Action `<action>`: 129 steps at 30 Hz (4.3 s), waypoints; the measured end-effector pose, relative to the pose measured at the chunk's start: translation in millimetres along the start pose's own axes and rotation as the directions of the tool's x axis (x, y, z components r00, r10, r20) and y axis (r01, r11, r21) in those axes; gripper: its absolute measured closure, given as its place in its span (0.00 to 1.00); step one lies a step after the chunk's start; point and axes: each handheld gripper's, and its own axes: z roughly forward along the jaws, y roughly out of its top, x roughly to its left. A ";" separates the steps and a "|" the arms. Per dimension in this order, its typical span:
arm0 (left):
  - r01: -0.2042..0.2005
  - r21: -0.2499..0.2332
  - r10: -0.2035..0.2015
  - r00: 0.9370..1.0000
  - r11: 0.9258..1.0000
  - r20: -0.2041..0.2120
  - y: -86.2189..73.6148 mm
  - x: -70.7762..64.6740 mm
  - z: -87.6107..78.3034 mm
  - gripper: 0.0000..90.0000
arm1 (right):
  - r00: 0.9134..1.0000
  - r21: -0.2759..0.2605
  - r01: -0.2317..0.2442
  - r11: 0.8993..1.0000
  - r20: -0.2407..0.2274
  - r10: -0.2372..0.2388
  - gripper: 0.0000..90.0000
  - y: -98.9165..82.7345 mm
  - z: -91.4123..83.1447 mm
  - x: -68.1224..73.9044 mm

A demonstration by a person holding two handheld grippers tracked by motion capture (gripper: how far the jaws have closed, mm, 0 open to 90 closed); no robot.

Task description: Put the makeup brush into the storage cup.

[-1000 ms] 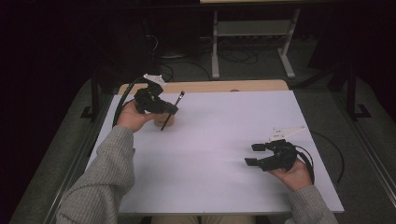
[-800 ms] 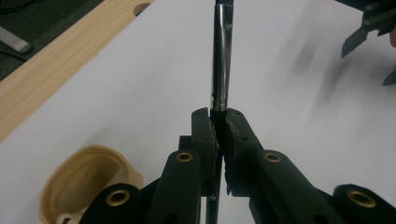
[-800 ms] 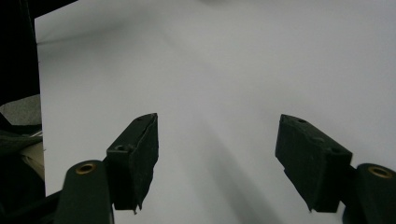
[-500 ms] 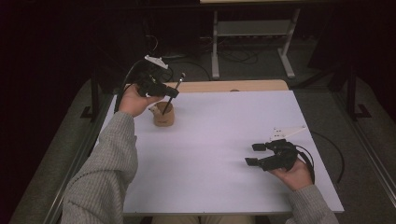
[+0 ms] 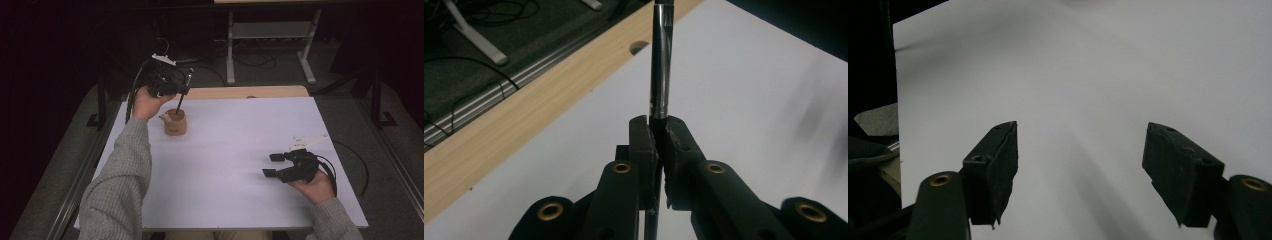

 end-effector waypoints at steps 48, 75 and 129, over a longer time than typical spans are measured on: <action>0.111 0.024 -0.109 0.991 0.994 -0.080 -43.2 32.0 39.0 0.93 | 1.000 0.019 0.008 1.000 -0.007 -0.008 0.33 -2.0 0.1 0.2; 0.124 0.094 -0.117 0.990 0.988 -0.075 -50.8 31.4 46.8 0.84 | 1.000 0.020 0.002 1.000 -0.020 -0.002 0.33 -0.9 2.5 1.8; 0.047 0.054 -0.045 0.999 0.997 -0.030 -55.7 -2.2 3.8 0.54 | 0.999 -0.009 0.000 1.000 0.049 0.000 0.30 -1.1 -11.2 -6.3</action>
